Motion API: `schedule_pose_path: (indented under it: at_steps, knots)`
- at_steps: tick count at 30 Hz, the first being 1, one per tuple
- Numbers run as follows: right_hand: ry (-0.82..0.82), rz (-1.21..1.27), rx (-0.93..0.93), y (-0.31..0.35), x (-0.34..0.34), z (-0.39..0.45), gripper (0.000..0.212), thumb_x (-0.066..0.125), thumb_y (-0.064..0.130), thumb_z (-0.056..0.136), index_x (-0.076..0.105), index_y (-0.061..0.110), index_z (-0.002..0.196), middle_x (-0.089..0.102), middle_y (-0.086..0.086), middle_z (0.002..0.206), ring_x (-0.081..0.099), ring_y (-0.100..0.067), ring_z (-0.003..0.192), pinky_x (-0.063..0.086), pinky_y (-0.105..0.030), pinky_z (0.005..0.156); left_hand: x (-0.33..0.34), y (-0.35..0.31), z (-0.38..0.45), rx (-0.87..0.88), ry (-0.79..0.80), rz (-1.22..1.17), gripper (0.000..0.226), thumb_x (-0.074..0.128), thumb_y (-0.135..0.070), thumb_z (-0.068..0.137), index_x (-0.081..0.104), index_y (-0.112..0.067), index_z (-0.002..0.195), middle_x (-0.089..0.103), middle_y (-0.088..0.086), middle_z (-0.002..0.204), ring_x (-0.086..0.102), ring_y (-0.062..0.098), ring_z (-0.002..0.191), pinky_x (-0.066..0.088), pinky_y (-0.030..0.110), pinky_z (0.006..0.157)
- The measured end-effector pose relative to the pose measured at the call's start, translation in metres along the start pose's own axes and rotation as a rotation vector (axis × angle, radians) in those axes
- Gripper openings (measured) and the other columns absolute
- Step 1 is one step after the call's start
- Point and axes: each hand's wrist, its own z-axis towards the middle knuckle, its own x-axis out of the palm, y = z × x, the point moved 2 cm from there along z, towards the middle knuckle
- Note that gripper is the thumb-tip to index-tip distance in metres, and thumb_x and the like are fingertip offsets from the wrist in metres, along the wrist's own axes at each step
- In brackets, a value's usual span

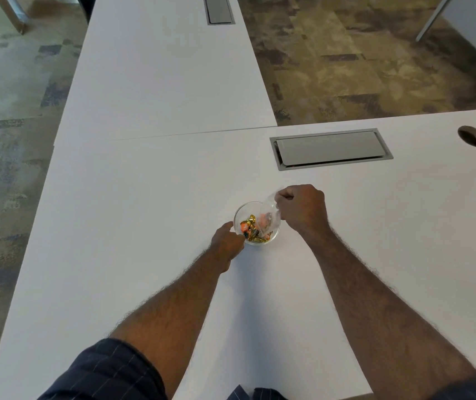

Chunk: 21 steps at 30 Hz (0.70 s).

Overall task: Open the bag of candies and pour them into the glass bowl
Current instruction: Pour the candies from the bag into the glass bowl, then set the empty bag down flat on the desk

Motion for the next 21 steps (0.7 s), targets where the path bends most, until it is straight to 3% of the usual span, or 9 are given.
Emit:
schedule_pose_path:
  at_steps: [3,6,8,10,12,16,19,21]
  knots:
    - [-0.048,0.143,0.063,-0.007,-0.001,-0.005,0.019,0.058,0.012,0.088,0.076,0.007,0.087,0.078,-0.009,0.086,0.074,-0.029,0.078,0.061,-0.046,0.081,-0.004,0.003,-0.009,-0.024,-0.011,0.006,0.070,0.062,-0.010,0.086,0.036,-0.019,0.150,0.045,0.011,0.150,0.053,0.030,0.129,0.048,0.046,0.107]
    - [-0.104,0.440,0.215,-0.017,0.000,-0.017,0.016,0.057,0.009,0.084,0.069,0.015,0.075,0.075,-0.004,0.074,0.071,-0.021,0.061,0.064,-0.041,0.071,-0.010,0.006,-0.020,-0.028,-0.050,0.025,0.065,0.060,-0.018,0.086,0.038,-0.017,0.147,0.051,0.014,0.144,0.054,0.032,0.129,0.047,0.047,0.108]
    - [-0.087,0.659,0.294,-0.020,0.006,-0.030,0.015,0.059,0.006,0.085,0.066,0.012,0.073,0.074,-0.007,0.074,0.068,-0.017,0.058,0.061,-0.031,0.056,-0.016,0.007,-0.028,-0.003,-0.074,0.004,0.052,0.056,-0.020,0.089,0.046,-0.014,0.140,0.058,0.013,0.133,0.059,0.031,0.121,0.050,0.046,0.104]
    - [-0.007,0.854,0.340,-0.018,0.016,-0.046,0.014,0.060,0.003,0.087,0.064,0.011,0.076,0.072,-0.010,0.077,0.067,-0.014,0.058,0.055,-0.024,0.051,-0.022,0.007,-0.038,0.059,-0.092,-0.053,0.029,0.050,-0.025,0.094,0.059,-0.011,0.118,0.062,0.008,0.110,0.064,0.025,0.100,0.055,0.041,0.094]
    - [0.106,1.006,0.362,-0.017,0.031,-0.064,0.014,0.063,0.002,0.087,0.066,0.014,0.079,0.070,-0.007,0.075,0.065,-0.014,0.061,0.055,-0.024,0.056,-0.032,0.008,-0.053,0.119,-0.119,-0.165,0.026,0.044,-0.034,0.099,0.062,-0.016,0.099,0.061,0.004,0.101,0.062,0.022,0.090,0.055,0.039,0.083]
    - [0.335,1.141,0.396,-0.023,0.072,-0.100,0.021,0.061,0.001,0.090,0.069,0.012,0.105,0.072,-0.007,0.084,0.066,-0.015,0.071,0.055,-0.024,0.065,-0.057,0.024,-0.080,0.191,-0.105,-0.289,0.051,0.028,-0.050,0.102,0.064,-0.014,0.111,0.068,0.002,0.109,0.067,0.025,0.095,0.053,0.035,0.075]
    - [0.394,1.152,0.483,-0.030,0.102,-0.123,0.010,0.063,-0.001,0.089,0.063,0.009,0.090,0.072,-0.017,0.093,0.067,-0.020,0.076,0.056,-0.027,0.069,-0.079,0.046,-0.095,0.177,-0.141,-0.354,0.053,0.028,-0.053,0.101,0.065,-0.016,0.111,0.073,0.005,0.107,0.069,0.026,0.094,0.052,0.036,0.075]
    - [0.421,1.138,0.537,-0.036,0.117,-0.133,0.008,0.065,-0.002,0.088,0.062,0.006,0.088,0.071,-0.020,0.093,0.067,-0.026,0.082,0.057,-0.029,0.073,-0.087,0.059,-0.100,0.146,-0.165,-0.332,0.040,0.041,-0.046,0.100,0.063,-0.015,0.113,0.074,0.007,0.106,0.070,0.025,0.094,0.053,0.036,0.075]
